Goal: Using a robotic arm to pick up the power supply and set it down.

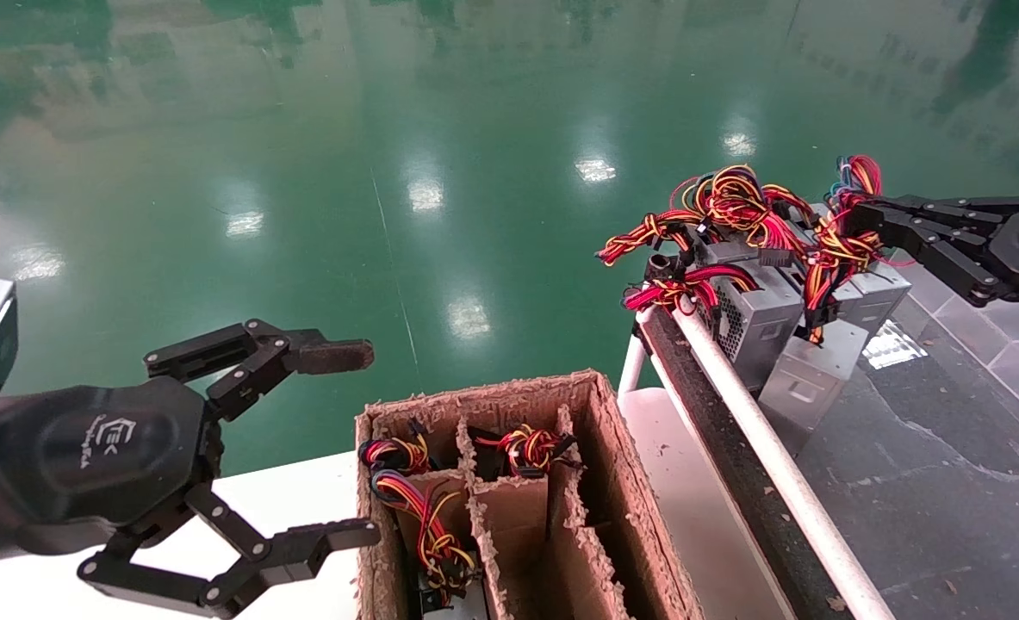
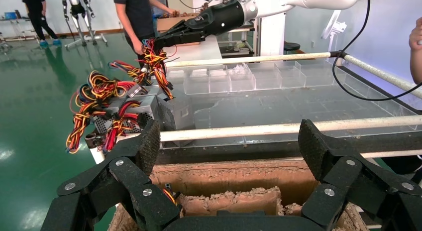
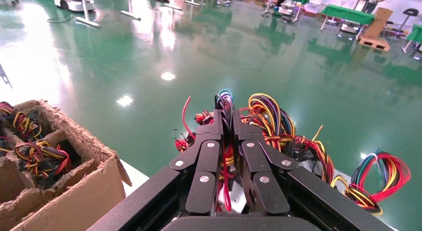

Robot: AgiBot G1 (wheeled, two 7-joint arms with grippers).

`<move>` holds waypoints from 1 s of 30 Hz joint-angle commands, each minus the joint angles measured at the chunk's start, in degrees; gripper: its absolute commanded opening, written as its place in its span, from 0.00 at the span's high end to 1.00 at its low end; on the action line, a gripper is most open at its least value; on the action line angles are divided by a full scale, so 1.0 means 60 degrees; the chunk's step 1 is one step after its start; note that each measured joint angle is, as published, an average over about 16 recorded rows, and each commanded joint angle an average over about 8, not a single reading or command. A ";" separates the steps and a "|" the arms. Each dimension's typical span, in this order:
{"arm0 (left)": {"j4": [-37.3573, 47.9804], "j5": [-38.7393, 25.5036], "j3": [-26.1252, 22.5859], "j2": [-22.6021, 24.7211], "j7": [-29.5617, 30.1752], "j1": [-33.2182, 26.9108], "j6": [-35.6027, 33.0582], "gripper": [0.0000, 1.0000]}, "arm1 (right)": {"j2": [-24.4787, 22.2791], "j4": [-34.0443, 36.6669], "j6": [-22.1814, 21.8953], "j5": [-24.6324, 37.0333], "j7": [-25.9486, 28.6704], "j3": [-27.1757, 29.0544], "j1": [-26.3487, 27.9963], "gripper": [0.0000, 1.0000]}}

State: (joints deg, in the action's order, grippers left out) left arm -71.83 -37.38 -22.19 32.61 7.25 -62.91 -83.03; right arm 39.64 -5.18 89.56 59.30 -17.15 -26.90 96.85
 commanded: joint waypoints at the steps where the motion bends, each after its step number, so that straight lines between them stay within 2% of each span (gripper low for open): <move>1: 0.0000 0.0000 0.0000 0.0000 0.0000 0.0000 0.0000 0.00 | 0.0014 0.0086 -0.0017 0.0014 -0.0014 -0.0018 0.0020 0.00; 30: 0.0000 0.0001 -0.0001 0.0000 -0.0001 0.0000 0.0000 0.00 | -0.0056 0.0485 -0.0272 0.0530 0.0051 -0.0416 0.0492 0.00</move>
State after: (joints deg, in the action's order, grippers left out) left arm -71.83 -37.38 -22.19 32.61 7.24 -62.91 -83.03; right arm 39.42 -2.54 87.69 62.95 -16.84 -29.70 99.94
